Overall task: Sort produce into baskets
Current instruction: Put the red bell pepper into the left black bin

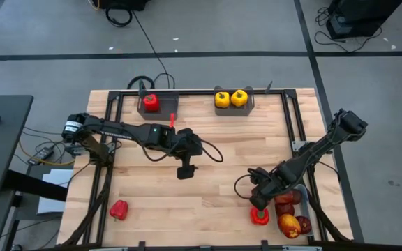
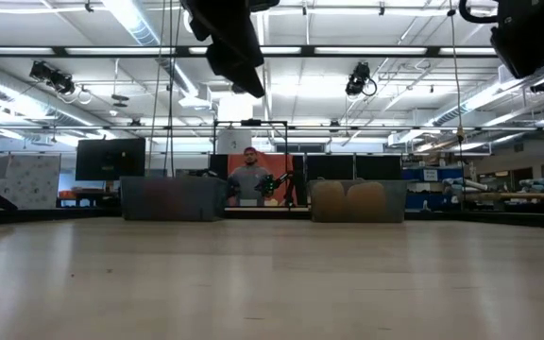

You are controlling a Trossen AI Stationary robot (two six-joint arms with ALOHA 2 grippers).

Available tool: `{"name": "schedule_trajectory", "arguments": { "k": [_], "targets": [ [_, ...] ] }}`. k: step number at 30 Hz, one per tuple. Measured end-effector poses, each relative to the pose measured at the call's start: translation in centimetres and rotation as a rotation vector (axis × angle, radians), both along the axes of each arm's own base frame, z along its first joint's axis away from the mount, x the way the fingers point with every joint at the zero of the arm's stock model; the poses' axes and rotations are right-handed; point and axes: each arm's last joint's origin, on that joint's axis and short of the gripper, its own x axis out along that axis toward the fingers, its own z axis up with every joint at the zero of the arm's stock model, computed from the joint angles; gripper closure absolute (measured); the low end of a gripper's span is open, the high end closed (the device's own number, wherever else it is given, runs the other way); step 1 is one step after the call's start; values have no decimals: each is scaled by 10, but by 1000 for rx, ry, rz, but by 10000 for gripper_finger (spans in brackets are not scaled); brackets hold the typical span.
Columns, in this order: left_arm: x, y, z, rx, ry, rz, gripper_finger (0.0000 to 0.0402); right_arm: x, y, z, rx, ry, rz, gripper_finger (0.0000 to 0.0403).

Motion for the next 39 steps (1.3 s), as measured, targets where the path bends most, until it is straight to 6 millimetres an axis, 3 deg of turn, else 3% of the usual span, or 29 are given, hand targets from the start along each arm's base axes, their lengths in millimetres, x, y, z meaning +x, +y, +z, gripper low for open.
{"name": "schedule_trajectory", "arguments": {
  "k": [11,18,21,25,34,39],
  "targets": [
    [7,0,5,-60,-90,125,11,17,-26,46,-121,-256,93,388],
    [10,1,9,-94,-152,221,11,-2,-45,53,-138,-84,190,367],
    [12,2,10,-102,-174,256,11,-7,-45,52,-113,-31,258,329],
    [15,1,9,-117,-197,278,11,1,-42,51,-56,-70,277,252],
    [23,1,-6,-144,-162,390,11,36,-46,14,63,104,3,80],
    [20,0,-10,-177,-101,348,11,57,-40,4,149,22,-32,21]
  ]
}}
